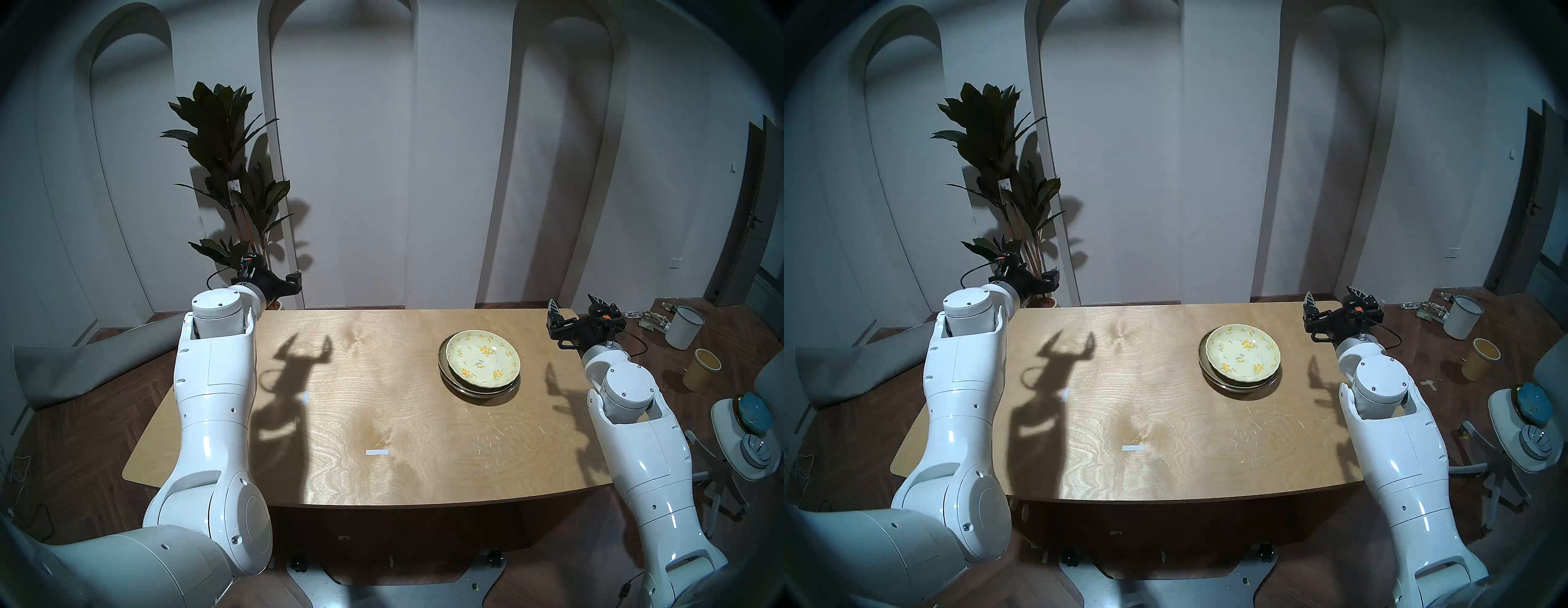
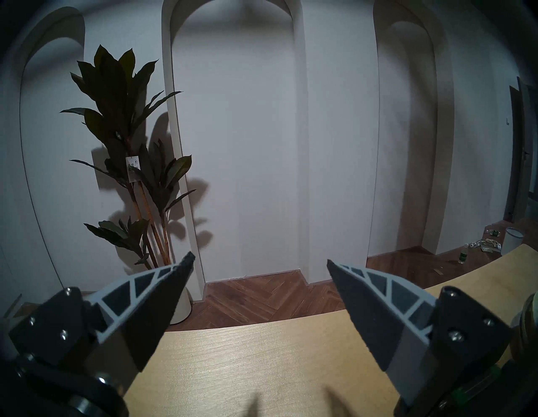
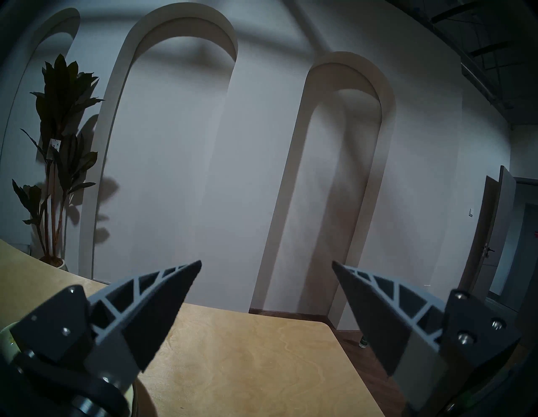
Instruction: Stack the plates into one stack
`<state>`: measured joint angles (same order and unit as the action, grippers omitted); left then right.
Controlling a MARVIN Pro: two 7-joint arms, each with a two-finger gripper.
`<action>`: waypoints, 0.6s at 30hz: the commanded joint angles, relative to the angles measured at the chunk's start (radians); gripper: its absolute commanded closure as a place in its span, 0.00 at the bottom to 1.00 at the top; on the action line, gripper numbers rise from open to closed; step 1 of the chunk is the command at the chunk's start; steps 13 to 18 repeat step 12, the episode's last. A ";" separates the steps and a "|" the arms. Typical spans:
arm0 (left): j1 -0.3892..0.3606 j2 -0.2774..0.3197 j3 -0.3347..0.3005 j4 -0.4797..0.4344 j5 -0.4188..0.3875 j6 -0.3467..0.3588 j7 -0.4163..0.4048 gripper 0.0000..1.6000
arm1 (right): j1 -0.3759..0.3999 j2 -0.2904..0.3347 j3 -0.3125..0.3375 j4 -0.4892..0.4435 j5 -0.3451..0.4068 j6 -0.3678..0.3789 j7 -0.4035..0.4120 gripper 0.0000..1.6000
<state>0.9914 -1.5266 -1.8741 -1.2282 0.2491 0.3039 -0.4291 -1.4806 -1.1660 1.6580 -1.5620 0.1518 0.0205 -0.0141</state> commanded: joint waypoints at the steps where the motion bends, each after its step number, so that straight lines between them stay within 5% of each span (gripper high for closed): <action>1: -0.018 0.004 0.005 -0.028 0.000 -0.009 -0.002 0.00 | 0.016 -0.003 0.005 -0.023 0.005 -0.011 -0.001 0.00; 18: -0.017 0.007 0.010 -0.028 -0.005 -0.008 0.002 0.00 | 0.016 -0.003 0.004 -0.023 0.006 -0.011 -0.001 0.00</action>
